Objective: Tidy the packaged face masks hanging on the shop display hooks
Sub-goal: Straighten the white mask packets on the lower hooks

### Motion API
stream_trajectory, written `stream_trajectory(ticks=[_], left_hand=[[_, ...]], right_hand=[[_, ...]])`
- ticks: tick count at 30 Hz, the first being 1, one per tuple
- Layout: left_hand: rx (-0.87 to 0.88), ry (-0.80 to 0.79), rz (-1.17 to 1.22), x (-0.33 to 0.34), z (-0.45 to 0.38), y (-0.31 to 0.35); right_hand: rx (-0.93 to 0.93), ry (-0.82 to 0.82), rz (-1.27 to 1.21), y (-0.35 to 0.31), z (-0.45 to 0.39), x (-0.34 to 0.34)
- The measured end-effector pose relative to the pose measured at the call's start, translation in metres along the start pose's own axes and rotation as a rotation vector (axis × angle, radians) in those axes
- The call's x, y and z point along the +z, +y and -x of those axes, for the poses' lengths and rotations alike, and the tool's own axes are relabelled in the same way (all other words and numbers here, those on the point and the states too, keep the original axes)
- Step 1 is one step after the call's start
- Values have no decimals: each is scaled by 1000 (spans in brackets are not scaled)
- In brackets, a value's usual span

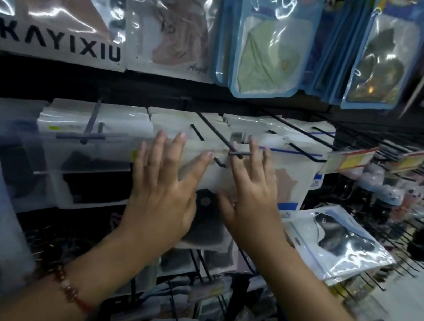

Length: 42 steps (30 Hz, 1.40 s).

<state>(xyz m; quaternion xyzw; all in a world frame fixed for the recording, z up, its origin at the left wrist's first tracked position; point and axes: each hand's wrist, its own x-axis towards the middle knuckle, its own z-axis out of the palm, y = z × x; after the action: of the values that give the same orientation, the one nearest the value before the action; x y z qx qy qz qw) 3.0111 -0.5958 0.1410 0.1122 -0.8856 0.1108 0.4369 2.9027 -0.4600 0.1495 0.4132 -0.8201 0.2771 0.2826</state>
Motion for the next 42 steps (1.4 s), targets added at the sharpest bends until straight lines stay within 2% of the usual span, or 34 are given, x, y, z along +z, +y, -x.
stream_trajectory(ticks=[3, 7, 12, 16, 24, 29, 35, 42], left_hand=[[59, -66, 22, 9, 17, 0], [118, -142, 80, 25, 50, 5], [38, -241, 255, 27, 72, 27], [33, -244, 328, 23, 72, 49], [-15, -325, 225, 32, 50, 75], [-127, -296, 165, 41, 29, 116], [-314, -346, 137, 68, 19, 182], [-476, -380, 86, 94, -7, 226]], right_hand=[[42, -34, 56, -3, 20, 2], [104, -174, 83, -1, 53, 3], [183, -273, 109, 7, 83, -5], [236, -325, 125, 18, 88, -21], [278, -378, 68, 68, 71, -47], [225, -432, -6, 123, 61, -53], [158, -467, -148, 197, 53, -56], [43, -480, -215, 234, 36, -60]])
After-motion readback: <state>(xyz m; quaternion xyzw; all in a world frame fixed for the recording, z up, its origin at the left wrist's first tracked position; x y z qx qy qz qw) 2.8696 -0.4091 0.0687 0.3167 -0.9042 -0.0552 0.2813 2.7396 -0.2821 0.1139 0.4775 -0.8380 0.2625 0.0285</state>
